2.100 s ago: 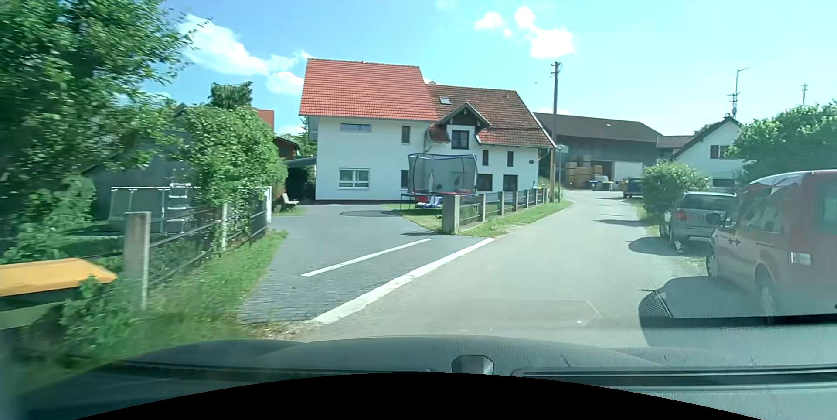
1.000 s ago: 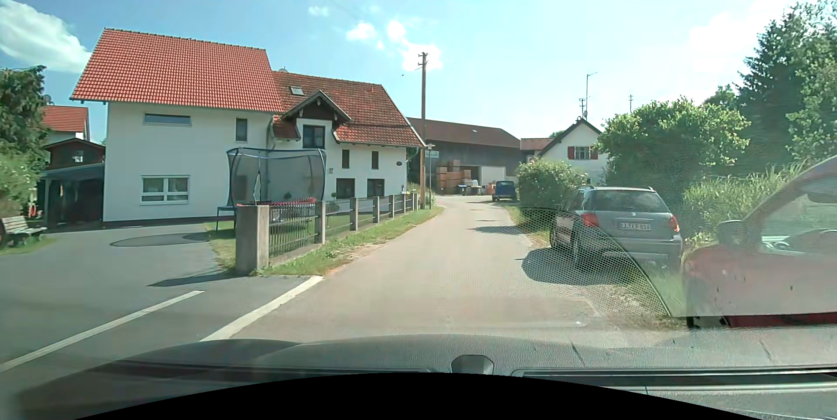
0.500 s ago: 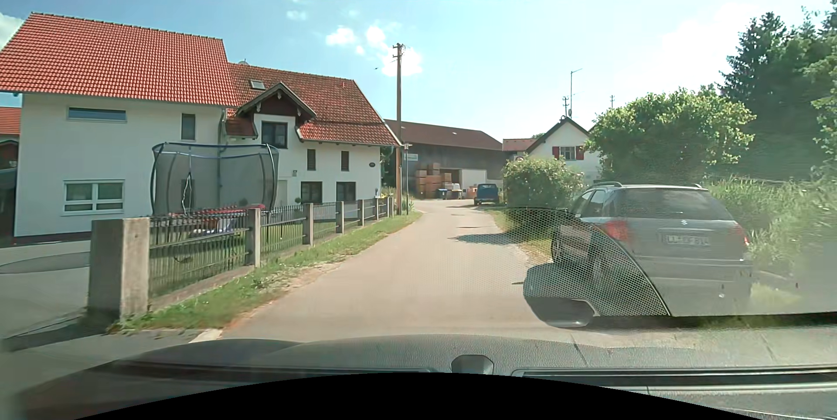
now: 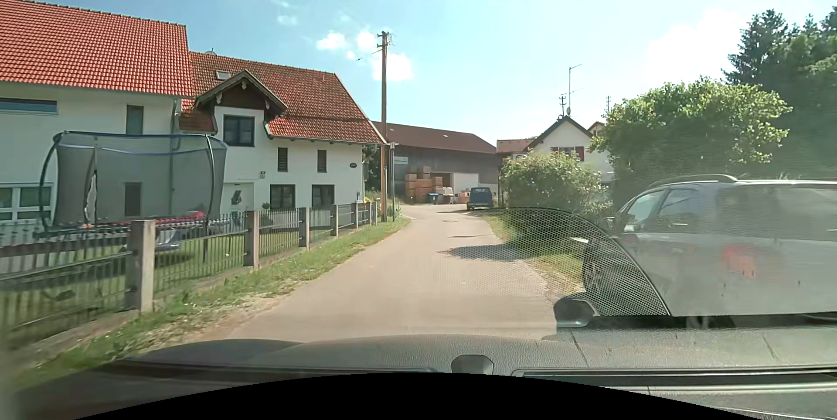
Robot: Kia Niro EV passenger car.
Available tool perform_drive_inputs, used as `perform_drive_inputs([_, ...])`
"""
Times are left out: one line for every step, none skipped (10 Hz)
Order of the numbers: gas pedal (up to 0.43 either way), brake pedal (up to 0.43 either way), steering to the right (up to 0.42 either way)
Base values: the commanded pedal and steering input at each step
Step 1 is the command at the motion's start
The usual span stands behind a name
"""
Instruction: Follow the waypoints while adhering to traffic rules and regulations
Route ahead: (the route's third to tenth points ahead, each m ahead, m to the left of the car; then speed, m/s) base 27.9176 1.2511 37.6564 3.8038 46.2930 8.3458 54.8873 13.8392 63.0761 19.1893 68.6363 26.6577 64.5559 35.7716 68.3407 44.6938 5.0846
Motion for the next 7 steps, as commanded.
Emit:
perform_drive_inputs([0.110,0.006,0.037])
perform_drive_inputs([0.110,0.006,0.037])
perform_drive_inputs([0.110,0.006,0.035])
perform_drive_inputs([0.110,0.006,0.034])
perform_drive_inputs([0.110,0.006,0.033])
perform_drive_inputs([0.110,0.006,0.032])
perform_drive_inputs([0.098,0.006,0.030])
